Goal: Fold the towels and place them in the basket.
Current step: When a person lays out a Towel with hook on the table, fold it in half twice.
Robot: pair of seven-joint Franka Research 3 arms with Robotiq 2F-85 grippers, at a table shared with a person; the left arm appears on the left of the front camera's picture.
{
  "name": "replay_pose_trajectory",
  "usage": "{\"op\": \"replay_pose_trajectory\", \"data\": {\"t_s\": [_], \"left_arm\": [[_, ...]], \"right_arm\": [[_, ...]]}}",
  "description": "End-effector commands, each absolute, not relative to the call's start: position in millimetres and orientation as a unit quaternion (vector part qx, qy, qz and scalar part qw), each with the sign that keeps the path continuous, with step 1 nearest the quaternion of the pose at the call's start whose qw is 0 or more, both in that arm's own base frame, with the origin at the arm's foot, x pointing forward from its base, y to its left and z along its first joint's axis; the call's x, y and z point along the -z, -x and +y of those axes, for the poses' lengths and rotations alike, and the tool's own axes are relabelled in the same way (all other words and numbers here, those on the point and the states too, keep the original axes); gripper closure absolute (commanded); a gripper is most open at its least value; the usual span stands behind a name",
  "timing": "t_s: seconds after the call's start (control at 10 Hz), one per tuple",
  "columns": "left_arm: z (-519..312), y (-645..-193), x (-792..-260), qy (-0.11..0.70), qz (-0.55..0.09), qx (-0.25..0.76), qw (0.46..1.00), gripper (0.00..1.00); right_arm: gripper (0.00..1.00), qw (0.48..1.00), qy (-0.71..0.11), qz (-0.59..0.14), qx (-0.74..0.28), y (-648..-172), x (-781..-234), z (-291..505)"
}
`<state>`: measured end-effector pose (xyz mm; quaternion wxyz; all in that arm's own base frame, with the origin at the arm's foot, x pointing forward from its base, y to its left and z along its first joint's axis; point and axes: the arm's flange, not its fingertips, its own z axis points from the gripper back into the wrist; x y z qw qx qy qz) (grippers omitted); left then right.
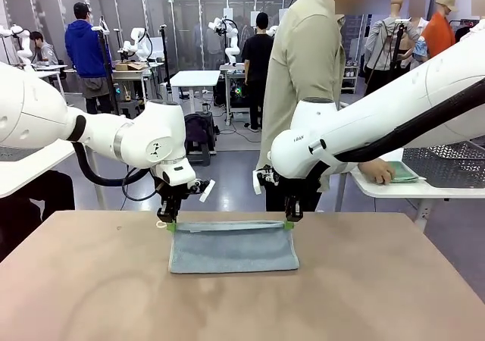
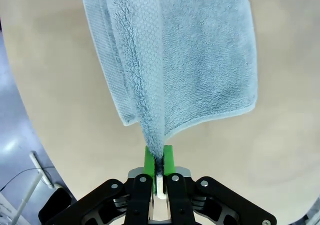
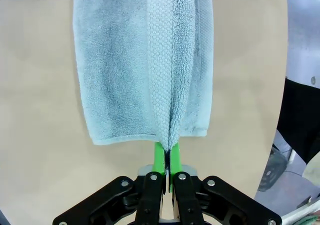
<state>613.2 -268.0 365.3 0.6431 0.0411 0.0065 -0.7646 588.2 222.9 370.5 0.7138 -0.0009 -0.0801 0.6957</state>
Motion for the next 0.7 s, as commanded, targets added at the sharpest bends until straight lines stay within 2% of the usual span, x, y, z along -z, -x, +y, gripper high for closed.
{"op": "replay_pose_trajectory", "data": {"t_s": [0.0, 0.1, 0.2, 0.3, 0.4, 0.5, 0.6], "left_arm": [[-263.9, -623.0, -362.5, -0.062, -0.006, 0.774, 0.630, 0.78], [-263.5, -622.8, -362.9, -0.071, -0.016, 0.775, 0.627, 0.73], [-263.7, -621.5, -363.9, -0.083, -0.027, 0.775, 0.626, 0.58], [-263.1, -620.2, -365.8, -0.089, -0.040, 0.773, 0.628, 0.53], [-261.8, -617.9, -369.1, -0.096, -0.052, 0.769, 0.630, 0.39], [-259.2, -615.0, -375.2, -0.098, -0.061, 0.768, 0.630, 0.33], [-256.9, -609.8, -384.4, -0.102, -0.067, 0.765, 0.632, 0.19]], "right_arm": [[0.86, 0.702, 0.006, -0.093, -0.706, -594.7, -366.0, 216.3], [0.75, 0.701, 0.011, -0.098, -0.707, -594.2, -365.7, 216.1], [0.66, 0.699, 0.021, -0.107, -0.707, -593.2, -366.0, 215.6], [0.55, 0.700, 0.033, -0.120, -0.704, -592.2, -368.0, 214.7], [0.46, 0.701, 0.038, -0.128, -0.701, -590.8, -370.1, 213.9], [0.36, 0.699, 0.041, -0.131, -0.701, -589.0, -374.0, 213.1], [0.26, 0.697, 0.040, -0.134, -0.703, -585.6, -378.9, 213.0]]}}
